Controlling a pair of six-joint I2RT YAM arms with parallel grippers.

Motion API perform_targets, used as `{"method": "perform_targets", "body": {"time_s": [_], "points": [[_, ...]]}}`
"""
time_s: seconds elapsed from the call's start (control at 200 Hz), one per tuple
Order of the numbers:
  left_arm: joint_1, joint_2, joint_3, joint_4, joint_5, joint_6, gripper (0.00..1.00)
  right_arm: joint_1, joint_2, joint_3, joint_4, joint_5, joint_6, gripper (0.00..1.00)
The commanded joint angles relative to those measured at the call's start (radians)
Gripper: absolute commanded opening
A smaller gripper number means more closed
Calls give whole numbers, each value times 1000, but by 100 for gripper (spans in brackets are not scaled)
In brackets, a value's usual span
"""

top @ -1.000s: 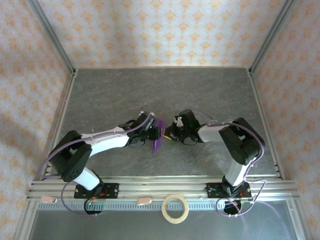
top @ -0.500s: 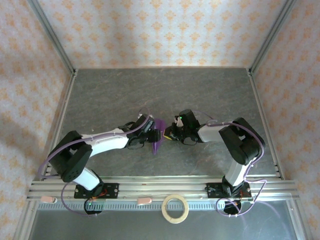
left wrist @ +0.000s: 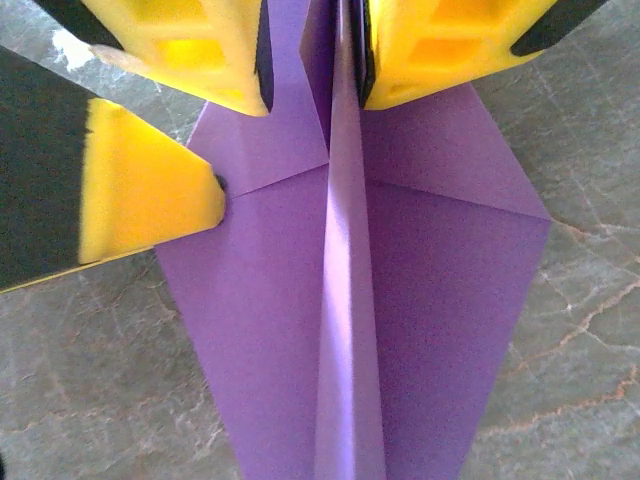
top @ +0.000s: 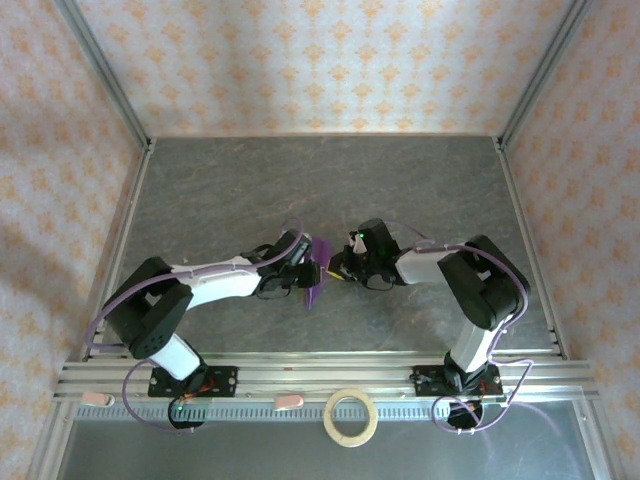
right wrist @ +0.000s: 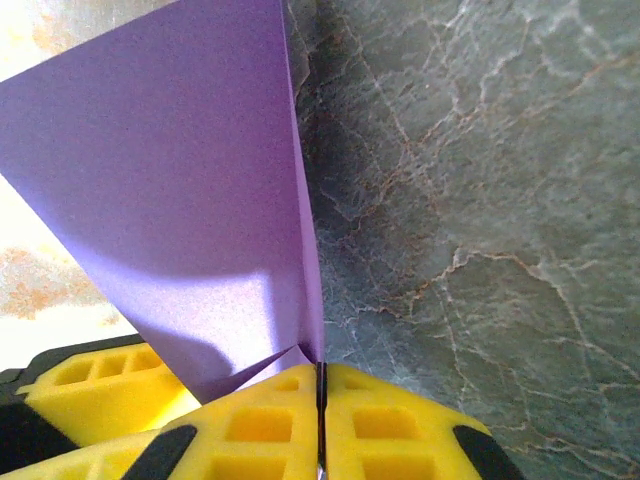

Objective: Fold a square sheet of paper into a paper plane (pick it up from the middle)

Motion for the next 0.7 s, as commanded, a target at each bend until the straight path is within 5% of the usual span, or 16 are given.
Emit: {"method": "perform_targets", "body": {"time_s": [0.0, 0.51, 0.696], "points": [[-7, 15, 9, 9, 8, 9, 32, 1, 9, 6, 7, 9, -7, 8], [-15, 72, 27, -9, 10, 31, 22, -1, 9, 14, 2, 8, -9, 10], [-20, 86, 28, -5, 12, 24, 11, -3, -1, 16, -4, 7, -18, 16]]}}
